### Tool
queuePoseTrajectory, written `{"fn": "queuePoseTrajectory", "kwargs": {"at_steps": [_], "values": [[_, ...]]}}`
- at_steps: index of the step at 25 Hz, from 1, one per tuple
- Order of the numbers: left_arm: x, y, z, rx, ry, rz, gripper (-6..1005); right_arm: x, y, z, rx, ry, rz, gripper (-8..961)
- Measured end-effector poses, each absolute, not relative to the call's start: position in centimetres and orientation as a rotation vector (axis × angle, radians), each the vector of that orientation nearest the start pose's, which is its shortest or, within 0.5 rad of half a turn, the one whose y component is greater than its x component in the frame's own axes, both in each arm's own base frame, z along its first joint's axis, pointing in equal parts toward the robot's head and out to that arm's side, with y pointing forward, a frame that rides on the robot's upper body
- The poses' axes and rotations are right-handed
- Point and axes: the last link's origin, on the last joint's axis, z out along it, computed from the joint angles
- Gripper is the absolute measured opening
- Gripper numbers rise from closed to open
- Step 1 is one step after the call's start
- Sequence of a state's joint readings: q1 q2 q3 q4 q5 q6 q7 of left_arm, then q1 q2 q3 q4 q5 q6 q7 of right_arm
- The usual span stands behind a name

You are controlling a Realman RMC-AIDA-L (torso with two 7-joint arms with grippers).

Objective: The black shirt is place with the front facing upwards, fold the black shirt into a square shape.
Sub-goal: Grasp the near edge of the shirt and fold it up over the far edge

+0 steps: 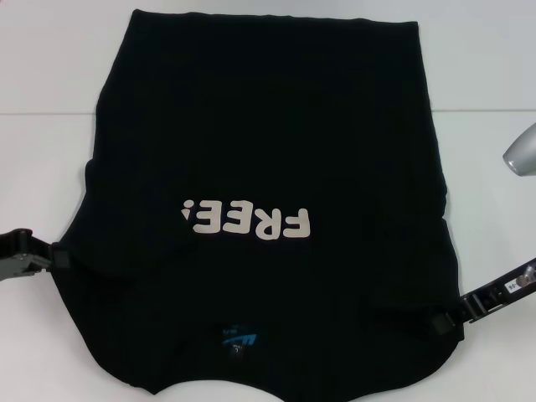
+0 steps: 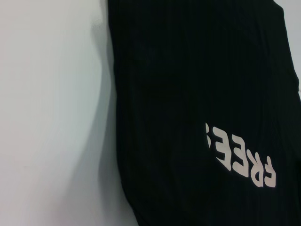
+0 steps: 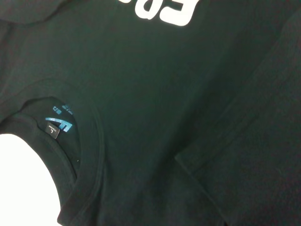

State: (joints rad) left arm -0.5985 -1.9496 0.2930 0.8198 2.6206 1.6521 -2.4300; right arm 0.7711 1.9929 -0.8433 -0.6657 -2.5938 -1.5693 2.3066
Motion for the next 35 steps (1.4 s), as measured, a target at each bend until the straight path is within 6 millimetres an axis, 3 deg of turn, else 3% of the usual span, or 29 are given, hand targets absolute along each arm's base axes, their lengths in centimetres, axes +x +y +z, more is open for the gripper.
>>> {"fn": "queuePoseTrajectory", "kwargs": {"at_steps": [4, 15, 23, 28, 35], "values": [[-33.3, 32.7, 9.6, -2.034, -1.968, -0.326, 25, 26.3, 35.8, 1.1, -2.648, 1.518, -0.301, 34], [-32.2, 29.0, 9.0, -2.231, -2.108, -0.316, 26, 27.2, 33.9, 2.5, -2.793, 1.46, -0.38, 35], [-32.1, 26.2, 8.3, -2.343, -2.211, -0.164, 26, 28.6, 31.9, 2.2, -2.858, 1.449, -0.512, 35], [-31.8, 26.4, 8.1, -2.354, -2.204, -0.212, 25, 28.5, 32.0, 2.3, -2.845, 1.49, -0.406, 35], [-31.0, 28.9, 9.4, -2.31, -2.081, -0.511, 25, 28.1, 33.4, 3.4, -2.742, 1.603, -0.076, 34]]}}
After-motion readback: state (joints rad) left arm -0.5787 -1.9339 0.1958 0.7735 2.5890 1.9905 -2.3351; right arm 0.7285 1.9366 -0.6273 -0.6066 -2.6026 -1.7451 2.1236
